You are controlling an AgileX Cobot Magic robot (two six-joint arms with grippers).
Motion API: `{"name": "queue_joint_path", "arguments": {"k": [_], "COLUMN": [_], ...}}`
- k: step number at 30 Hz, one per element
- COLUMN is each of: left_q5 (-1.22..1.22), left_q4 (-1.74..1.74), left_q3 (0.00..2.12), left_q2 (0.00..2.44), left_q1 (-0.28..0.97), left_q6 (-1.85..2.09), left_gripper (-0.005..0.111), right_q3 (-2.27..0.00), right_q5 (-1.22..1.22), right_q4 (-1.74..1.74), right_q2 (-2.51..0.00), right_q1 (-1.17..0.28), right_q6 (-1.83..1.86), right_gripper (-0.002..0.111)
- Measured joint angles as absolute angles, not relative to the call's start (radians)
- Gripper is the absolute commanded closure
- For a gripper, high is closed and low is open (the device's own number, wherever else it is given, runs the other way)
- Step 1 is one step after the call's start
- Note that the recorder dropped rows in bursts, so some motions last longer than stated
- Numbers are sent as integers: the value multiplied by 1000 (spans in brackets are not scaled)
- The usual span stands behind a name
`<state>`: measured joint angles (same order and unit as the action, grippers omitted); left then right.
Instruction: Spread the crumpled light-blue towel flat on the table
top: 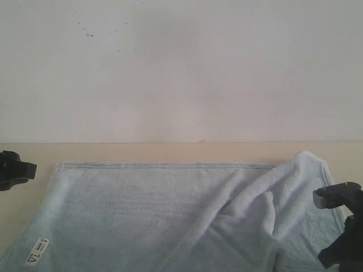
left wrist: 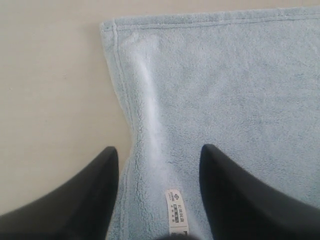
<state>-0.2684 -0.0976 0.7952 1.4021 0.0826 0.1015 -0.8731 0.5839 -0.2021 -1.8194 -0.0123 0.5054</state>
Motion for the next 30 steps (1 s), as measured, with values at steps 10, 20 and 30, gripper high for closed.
{"name": "queue_joint_path", "arguments": {"k": [10, 20, 30], "left_q5": [-265, -257, -257], "left_q4": [-98, -98, -98], "left_q3": [795, 795, 795], "left_q2": [1402, 1402, 1445], "left_q1": [83, 83, 104], "left_q6": [102, 102, 116], "left_gripper": [59, 59, 59], "right_q3": [-829, -722, -720], "right_q5": [616, 568, 426], "right_q4": [317, 382, 89], "right_q2": [-1817, -1714, -1632], "right_q1": [63, 306, 309], "right_q6": [-21, -221, 9], "right_gripper": [108, 108, 108]}}
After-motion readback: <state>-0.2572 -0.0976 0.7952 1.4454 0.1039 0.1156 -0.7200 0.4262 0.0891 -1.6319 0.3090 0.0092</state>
